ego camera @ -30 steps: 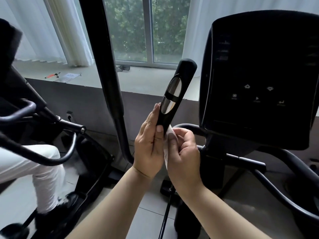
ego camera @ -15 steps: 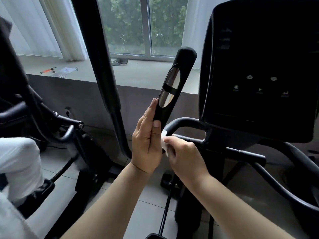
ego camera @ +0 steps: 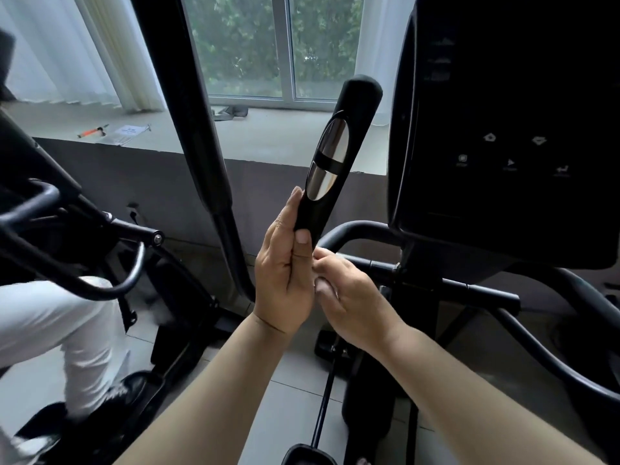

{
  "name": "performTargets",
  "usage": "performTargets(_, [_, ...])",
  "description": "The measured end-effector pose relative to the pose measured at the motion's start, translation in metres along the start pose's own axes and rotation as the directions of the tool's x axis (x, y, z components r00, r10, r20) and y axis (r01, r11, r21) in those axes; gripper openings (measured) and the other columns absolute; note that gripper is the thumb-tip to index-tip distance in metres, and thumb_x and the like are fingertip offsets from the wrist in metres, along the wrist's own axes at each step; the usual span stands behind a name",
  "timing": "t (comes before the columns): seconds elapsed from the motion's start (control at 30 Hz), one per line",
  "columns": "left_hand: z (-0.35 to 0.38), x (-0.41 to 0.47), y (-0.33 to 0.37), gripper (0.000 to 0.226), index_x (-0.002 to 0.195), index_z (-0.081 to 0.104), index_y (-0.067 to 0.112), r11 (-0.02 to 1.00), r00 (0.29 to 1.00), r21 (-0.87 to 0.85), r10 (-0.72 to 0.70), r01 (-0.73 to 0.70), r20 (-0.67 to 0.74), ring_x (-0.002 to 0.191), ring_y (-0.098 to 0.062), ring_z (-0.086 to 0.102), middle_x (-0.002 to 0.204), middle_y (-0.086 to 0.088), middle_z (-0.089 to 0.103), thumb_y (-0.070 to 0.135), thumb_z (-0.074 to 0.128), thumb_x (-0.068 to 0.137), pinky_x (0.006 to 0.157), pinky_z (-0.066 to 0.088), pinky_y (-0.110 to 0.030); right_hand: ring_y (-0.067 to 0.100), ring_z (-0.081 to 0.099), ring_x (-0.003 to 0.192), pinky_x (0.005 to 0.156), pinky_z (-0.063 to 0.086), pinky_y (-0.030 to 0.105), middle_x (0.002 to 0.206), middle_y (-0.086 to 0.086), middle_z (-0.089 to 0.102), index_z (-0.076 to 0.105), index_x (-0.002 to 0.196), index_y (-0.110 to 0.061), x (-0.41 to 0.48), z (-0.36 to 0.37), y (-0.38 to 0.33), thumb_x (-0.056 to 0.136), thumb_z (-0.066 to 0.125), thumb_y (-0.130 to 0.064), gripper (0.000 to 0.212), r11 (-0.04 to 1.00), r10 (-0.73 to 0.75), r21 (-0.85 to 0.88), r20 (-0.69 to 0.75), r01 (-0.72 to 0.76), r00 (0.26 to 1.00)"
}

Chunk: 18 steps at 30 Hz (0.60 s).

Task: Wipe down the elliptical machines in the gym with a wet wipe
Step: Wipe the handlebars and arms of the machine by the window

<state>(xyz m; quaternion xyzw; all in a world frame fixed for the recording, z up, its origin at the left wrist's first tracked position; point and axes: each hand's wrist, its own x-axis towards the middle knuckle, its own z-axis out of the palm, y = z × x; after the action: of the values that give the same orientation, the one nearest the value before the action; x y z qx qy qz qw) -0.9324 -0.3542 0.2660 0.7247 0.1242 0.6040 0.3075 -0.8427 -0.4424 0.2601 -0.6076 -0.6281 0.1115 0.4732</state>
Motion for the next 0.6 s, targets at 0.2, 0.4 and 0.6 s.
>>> performTargets(0.2, [0.002,-0.001,0.005,0.047,0.149,0.041,0.004,0.996,0.998,0.079,-0.041,0.045,-0.057,0.112,-0.050,0.062,0.130,-0.031,0.058,0.030,0.038,0.110,0.093,0.050,-0.064,0.007,0.054,0.123,0.107,0.043,0.029,0.125,-0.006,0.064,0.065,0.129,-0.015,0.008,-0.003,0.010,0.098,0.058,-0.003,0.034,0.999,0.026,-0.044,-0.061,-0.029,0.998])
performTargets(0.4, [0.003,-0.008,0.005,0.044,0.148,0.037,0.005,0.992,0.999,0.121,-0.022,0.028,-0.044,0.120,-0.050,0.059,0.134,-0.034,0.053,0.028,0.036,0.111,0.098,0.048,-0.061,0.026,0.059,0.102,0.091,0.049,0.029,0.110,0.008,0.058,0.072,0.117,-0.005,0.016,-0.001,0.037,0.098,0.058,-0.003,0.024,0.965,-0.052,-0.259,-0.105,0.023,0.993])
performTargets(0.6, [0.003,-0.011,0.004,0.046,0.149,0.036,0.006,0.991,0.999,0.133,-0.015,0.021,-0.052,0.114,-0.053,0.060,0.134,-0.032,0.053,0.031,0.035,0.111,0.094,0.049,-0.065,0.014,0.054,0.095,0.089,0.049,0.020,0.107,0.000,0.048,0.071,0.110,-0.013,0.016,0.014,0.024,0.097,0.062,-0.002,0.019,0.992,0.014,-0.123,-0.081,-0.024,0.997])
